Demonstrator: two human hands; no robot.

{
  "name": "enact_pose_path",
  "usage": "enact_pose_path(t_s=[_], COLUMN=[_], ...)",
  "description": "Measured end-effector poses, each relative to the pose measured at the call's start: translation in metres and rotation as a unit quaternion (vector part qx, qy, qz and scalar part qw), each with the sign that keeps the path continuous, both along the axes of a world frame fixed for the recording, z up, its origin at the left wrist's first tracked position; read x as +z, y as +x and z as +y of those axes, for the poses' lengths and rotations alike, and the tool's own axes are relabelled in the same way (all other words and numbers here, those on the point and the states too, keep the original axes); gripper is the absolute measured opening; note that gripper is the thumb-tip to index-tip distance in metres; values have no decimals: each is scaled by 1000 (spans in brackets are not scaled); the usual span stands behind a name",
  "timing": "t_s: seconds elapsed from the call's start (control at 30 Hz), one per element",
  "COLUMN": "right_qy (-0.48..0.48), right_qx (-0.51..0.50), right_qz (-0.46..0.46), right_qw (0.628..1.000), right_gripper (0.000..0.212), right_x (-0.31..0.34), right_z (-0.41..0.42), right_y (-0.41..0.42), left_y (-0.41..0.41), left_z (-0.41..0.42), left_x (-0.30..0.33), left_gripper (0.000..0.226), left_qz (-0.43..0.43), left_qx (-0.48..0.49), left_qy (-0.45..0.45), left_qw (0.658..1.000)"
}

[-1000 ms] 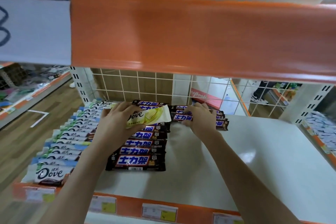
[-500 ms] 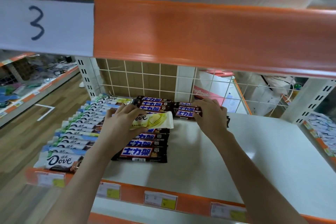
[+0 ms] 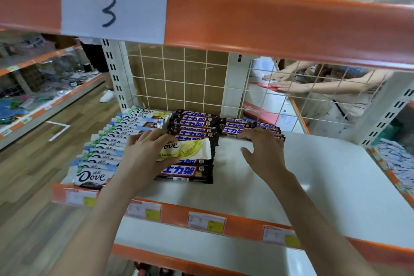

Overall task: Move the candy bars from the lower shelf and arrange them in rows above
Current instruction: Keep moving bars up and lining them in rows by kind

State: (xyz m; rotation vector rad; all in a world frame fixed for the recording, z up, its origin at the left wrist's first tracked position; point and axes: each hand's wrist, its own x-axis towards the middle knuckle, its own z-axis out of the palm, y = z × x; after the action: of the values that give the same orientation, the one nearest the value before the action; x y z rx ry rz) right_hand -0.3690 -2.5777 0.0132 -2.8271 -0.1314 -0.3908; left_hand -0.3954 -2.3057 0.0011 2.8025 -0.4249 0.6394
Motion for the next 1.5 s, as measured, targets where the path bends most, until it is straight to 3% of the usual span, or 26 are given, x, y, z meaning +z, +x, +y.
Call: enact_pose_path(t_s=[0.17,0.9,1.13,1.5], right_qy=[37,64,66,45], right_qx=[4,45,51,86], right_qz=[-31,-18,-9,45], right_qw=[999,997,996,994], right_gripper=[35,26,25,31], right_x=[4,-5,-10,-22], right_z=[24,177,196,220], right_y=[-21,-75,-74,-78], left_y=[-6,-43,-42,-43], left_z=[16,137,153,163], left_x=[4,16,7,-14], left_gripper=[47,44,43,28], left_qz=[-10,5,1,61], left_qx=[-19,-46,-62,-57], left_qy=[11,3,-1,-59], left_qw=[1000,999,998,995])
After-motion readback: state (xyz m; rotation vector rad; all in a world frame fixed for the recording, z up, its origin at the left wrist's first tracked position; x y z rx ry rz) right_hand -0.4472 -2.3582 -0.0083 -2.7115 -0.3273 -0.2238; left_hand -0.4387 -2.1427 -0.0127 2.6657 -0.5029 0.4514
